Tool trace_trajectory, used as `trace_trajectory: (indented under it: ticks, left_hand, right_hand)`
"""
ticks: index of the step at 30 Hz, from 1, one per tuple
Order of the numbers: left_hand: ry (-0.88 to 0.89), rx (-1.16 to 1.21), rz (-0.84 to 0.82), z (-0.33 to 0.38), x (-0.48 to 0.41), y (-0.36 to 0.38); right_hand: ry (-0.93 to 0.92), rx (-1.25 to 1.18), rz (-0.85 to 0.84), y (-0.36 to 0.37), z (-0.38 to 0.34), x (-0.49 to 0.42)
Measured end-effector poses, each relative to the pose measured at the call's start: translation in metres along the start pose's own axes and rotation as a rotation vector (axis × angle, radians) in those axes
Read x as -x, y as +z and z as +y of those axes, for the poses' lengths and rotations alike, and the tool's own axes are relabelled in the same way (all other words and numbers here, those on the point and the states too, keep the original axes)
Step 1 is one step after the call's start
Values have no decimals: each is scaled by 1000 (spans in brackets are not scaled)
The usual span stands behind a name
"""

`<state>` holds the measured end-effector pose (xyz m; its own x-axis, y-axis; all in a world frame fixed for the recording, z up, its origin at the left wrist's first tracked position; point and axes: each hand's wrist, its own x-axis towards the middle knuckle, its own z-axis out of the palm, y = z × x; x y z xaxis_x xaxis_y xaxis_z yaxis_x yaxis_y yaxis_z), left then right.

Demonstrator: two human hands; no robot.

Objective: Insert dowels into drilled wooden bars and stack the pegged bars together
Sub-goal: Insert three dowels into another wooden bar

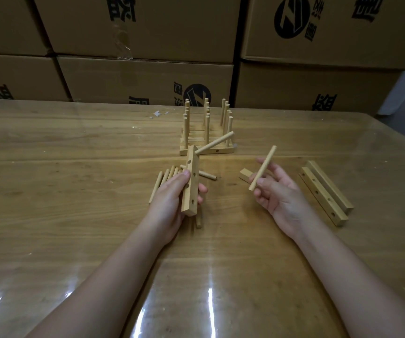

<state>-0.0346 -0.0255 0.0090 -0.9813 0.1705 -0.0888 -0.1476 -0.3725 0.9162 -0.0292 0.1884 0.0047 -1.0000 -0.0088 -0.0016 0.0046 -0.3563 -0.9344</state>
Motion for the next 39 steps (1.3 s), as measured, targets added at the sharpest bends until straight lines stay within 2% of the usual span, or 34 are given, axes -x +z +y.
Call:
trace_trajectory:
  ticks: [3,7,9,13,18,27,39]
  left_hand:
    - [-8,2,-10,0,-1,0]
    - [-15,-9,-7,0,-2,0]
    - [-20,-5,-8,0,-2,0]
    - [-36,-5,-4,-1,-1,-1]
    - [-20,-28,-18,-1,0,0]
    - [52,-206,-6,-7,-1,1]
    - [64,-257,-51,-7,-1,1]
  right_hand:
    - [-13,8,22,2,2,-2]
    - [-27,304,39,5,5,0]
    - [-40,370,46,7,8,0]
    - [-63,358,92,11,9,0]
    - [-31,469,14,11,8,2]
    - [-174,352,-67,29,16,11]
    - [-221,554,-41,33,26,12]
